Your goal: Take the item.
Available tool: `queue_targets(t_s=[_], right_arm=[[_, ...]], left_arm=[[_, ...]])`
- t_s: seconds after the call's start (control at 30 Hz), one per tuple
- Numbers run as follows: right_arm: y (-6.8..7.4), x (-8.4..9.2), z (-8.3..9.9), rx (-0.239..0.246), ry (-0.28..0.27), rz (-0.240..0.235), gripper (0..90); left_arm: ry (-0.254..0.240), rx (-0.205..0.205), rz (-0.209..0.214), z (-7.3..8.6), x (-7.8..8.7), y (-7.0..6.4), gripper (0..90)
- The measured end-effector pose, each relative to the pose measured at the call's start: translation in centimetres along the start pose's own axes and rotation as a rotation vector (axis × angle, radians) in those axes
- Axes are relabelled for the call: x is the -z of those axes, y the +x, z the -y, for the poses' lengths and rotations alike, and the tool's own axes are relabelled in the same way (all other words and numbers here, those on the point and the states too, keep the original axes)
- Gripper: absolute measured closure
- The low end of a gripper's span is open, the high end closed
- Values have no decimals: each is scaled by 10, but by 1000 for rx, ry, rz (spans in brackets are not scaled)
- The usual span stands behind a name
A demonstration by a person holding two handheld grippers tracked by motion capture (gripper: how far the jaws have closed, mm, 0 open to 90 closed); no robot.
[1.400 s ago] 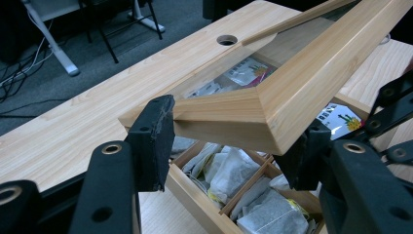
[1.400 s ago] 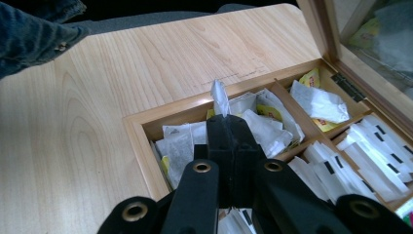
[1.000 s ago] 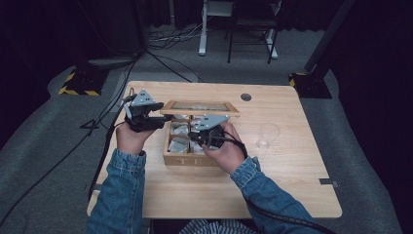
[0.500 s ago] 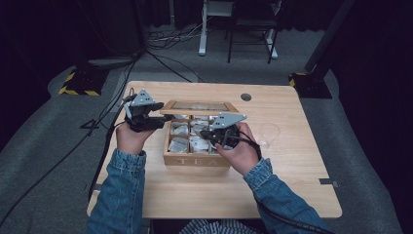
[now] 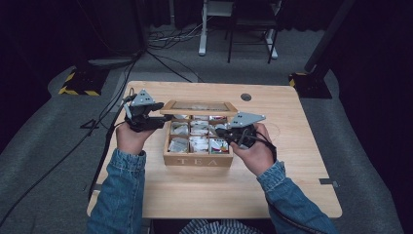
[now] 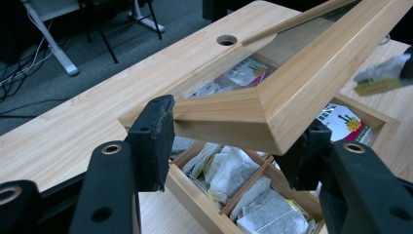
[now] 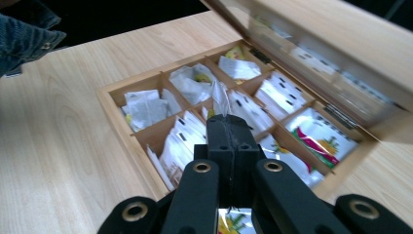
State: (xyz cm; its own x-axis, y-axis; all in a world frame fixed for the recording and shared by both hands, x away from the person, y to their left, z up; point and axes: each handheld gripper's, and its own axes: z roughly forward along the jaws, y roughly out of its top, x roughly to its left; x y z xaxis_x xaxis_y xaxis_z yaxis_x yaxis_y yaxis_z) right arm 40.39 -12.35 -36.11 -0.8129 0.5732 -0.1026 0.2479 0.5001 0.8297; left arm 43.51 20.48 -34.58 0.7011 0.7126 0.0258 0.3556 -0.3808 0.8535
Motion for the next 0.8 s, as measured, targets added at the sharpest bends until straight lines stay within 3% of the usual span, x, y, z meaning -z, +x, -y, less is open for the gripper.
queue_targets(t_s=[0.8], right_arm=[[-47, 41, 25, -102, -14, 154, 900]], left_arm=[[-6, 9, 0, 0, 0, 0, 451]])
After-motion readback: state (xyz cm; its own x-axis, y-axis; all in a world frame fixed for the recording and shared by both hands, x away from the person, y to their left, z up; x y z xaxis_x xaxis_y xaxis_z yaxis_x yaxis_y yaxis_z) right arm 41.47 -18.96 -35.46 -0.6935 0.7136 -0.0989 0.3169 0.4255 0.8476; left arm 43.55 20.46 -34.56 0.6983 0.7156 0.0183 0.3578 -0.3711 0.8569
